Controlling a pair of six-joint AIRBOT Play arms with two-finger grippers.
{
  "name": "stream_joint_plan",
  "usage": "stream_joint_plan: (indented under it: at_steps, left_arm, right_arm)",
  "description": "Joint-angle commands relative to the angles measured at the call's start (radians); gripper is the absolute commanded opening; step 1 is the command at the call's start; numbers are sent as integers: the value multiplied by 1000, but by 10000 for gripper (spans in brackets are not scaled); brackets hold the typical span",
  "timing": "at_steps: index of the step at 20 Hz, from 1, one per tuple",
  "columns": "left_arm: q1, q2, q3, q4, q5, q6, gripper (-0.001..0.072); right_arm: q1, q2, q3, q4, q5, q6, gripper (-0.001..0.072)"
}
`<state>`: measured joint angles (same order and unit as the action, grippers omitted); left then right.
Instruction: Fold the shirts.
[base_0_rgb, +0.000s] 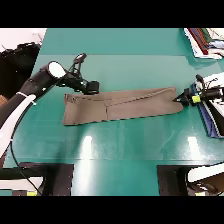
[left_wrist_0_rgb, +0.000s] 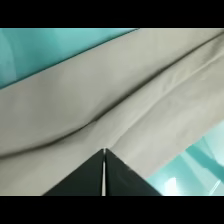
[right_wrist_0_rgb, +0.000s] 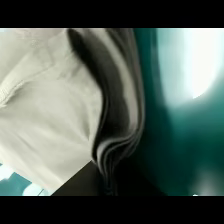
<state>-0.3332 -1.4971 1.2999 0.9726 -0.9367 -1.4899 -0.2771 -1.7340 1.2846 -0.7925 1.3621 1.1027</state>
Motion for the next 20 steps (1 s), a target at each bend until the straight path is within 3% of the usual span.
stream_joint_plan:
  at_steps: [1, 9, 13, 20]
  left_arm:
    - [-64, -87, 58, -46, 54, -3, 25]
    - [-187, -330, 245, -108, 77, -3, 25]
    - [-235, -392, 280, -150, 123, -3, 25]
    - [-244, -420, 284, -176, 159, -3, 25]
  right_arm:
    - [20, 82, 74, 16, 32, 6, 18]
    - [269, 267, 362, 25, 55, 183, 18]
    - [406, 266, 439, 114, 30, 184, 18]
    - [557, 265, 467, 119, -27, 183, 18]
